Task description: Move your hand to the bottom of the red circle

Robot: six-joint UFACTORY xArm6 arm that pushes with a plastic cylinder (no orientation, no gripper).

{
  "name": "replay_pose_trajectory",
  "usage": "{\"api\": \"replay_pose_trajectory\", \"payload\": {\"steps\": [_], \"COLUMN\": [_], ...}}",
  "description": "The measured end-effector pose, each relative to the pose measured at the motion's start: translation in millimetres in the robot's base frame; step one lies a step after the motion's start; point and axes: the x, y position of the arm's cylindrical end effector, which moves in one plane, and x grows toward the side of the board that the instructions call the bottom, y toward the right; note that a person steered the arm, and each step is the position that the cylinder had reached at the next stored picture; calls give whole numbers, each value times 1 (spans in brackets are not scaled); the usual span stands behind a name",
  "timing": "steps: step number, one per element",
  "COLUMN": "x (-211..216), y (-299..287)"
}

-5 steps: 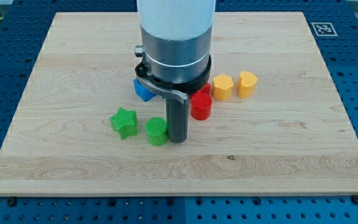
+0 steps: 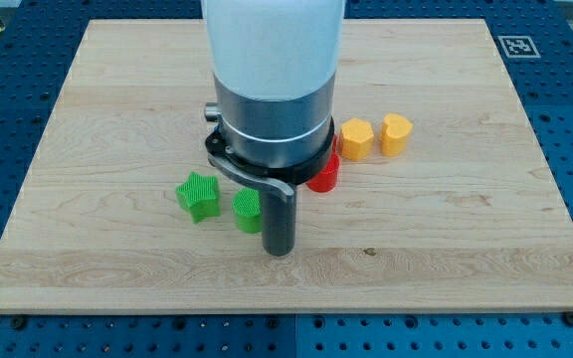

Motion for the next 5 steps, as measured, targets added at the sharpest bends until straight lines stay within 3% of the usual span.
{"api": "replay_pose_trajectory", "payload": {"steps": [2, 5], "x": [-9, -2], "y": [-19, 14]}}
